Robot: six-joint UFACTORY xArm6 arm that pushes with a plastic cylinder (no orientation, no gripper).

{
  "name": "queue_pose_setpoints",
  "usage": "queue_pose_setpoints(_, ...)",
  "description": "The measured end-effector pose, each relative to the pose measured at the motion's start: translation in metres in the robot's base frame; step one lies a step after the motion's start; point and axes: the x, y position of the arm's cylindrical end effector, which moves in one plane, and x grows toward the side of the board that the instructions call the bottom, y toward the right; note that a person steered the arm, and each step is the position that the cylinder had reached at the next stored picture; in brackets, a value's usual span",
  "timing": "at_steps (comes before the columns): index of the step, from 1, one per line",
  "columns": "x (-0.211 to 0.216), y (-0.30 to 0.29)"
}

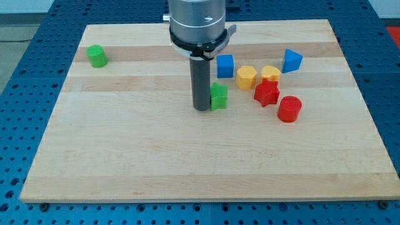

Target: Move the green star diagonally bottom left to the yellow hexagon

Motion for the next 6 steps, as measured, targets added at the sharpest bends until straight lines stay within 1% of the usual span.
queue_pose_setpoints(1,-0.002,0.014)
queue_pose_setpoints(6,-0.002,0.036)
